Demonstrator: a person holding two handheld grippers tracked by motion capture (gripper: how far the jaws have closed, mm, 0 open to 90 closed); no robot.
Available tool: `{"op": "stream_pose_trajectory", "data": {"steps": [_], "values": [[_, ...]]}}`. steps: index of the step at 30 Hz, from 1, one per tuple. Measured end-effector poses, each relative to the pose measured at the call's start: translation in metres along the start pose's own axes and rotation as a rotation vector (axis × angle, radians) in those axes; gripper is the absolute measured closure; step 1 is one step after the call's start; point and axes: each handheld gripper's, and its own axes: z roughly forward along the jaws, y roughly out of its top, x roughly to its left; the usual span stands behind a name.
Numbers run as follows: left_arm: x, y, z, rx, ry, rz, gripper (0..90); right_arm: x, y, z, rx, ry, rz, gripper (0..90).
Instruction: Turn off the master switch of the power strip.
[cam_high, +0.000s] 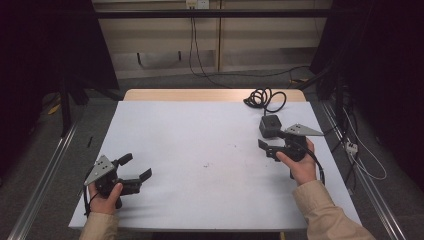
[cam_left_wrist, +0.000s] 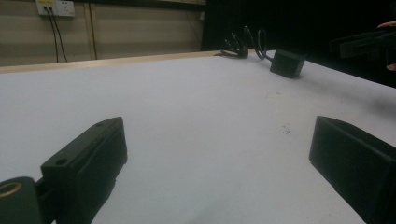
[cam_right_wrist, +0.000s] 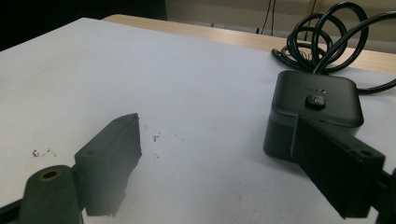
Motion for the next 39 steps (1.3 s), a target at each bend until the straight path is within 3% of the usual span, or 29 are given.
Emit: {"op": "stream_pose_trajectory", "data": {"steps": [25, 39], "values": [[-0.001, 0.000, 0.000, 0.003, 0.001, 0.003, 3.9, 0.020, -0.026, -0.022, 0.031, 0.043, -0.059, 13.7], [-0.001, 0.000, 0.000, 0.004, 0.002, 0.004, 4.0, 0.027, -0.045, -0.036, 0.030, 0.068, -0.054, 13.7]]}}
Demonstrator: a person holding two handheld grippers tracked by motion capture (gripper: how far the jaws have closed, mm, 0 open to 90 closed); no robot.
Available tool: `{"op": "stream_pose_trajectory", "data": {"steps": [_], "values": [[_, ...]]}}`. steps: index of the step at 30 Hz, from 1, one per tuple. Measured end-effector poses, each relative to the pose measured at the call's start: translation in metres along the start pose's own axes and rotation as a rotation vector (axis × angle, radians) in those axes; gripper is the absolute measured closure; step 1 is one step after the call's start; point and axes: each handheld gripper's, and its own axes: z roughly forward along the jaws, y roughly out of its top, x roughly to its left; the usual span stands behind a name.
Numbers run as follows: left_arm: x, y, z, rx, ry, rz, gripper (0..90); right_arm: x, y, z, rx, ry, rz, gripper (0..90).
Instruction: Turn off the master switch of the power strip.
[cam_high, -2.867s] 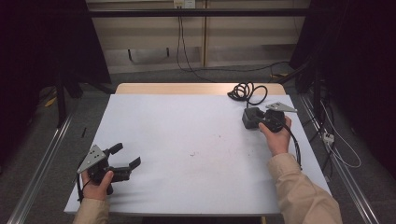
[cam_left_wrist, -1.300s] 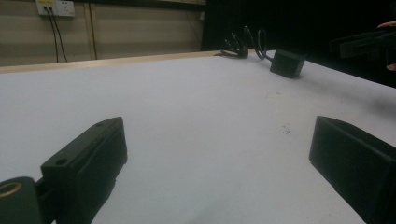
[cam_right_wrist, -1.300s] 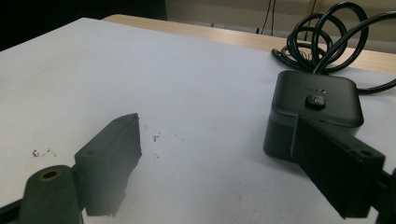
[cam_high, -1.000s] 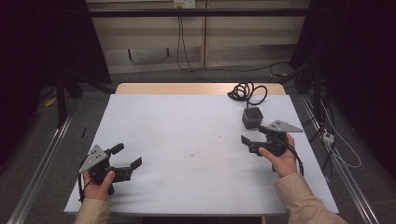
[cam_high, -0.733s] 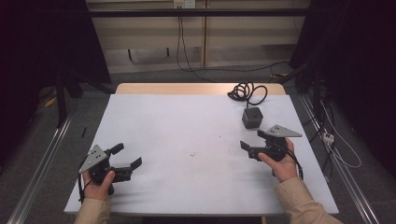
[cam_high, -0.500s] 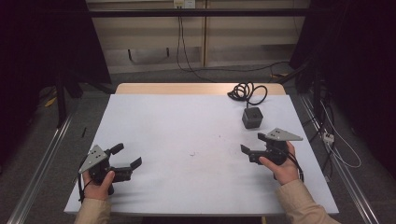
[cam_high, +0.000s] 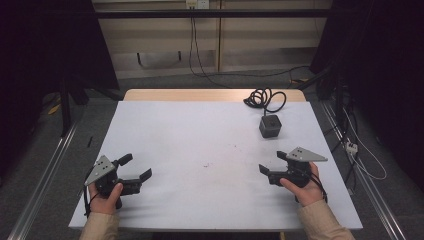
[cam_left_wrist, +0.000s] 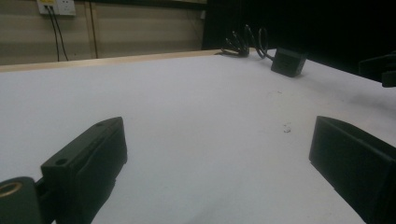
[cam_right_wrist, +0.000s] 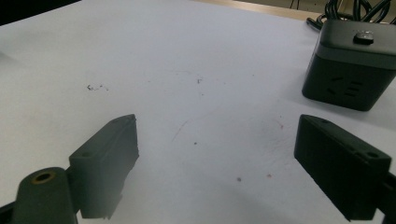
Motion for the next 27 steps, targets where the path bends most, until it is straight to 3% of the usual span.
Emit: {"op": "stream_pose_trajectory", "data": {"steps": [27], "values": [[-0.001, 0.000, 0.001, 0.007, -0.002, 0.003, 3.9, 0.007, -0.021, -0.013, 0.022, -0.002, -0.015, 13.7]]}}
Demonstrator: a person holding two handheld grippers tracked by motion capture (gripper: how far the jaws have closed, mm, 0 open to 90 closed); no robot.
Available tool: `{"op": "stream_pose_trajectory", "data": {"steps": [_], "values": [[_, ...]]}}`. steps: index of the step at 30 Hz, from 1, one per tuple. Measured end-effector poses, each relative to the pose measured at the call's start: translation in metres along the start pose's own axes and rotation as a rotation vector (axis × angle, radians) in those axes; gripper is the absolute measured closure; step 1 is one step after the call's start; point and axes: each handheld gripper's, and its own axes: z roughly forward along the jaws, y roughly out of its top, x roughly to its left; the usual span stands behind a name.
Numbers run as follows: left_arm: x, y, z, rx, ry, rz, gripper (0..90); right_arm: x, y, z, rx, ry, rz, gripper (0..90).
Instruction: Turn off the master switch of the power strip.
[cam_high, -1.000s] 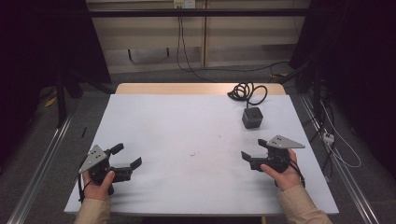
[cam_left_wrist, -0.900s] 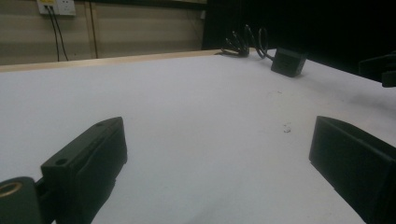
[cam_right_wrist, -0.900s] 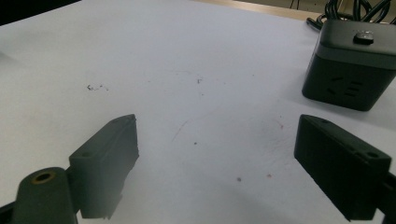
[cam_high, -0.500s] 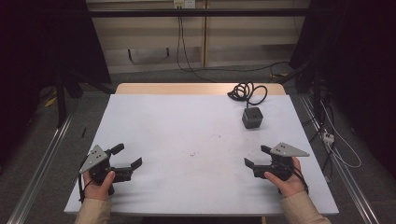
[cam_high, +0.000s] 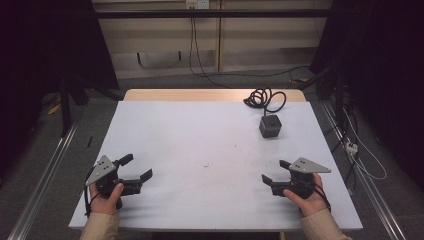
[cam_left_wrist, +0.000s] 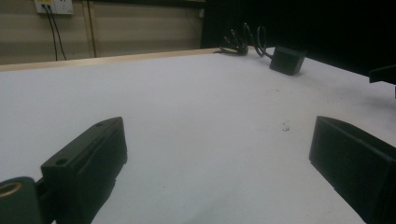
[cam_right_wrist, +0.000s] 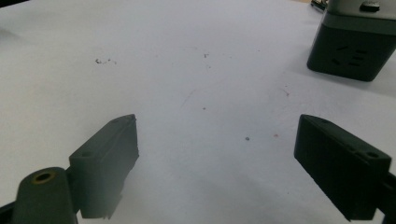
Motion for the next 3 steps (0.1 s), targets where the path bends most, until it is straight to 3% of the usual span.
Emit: {"op": "stream_pose_trajectory", "data": {"steps": [3], "values": [[0.0000, -0.0002, 0.0006, 0.003, -0.002, 0.001, 4.0, 0.0003, -0.0012, -0.0005, 0.003, 0.000, -0.003, 13.5]]}}
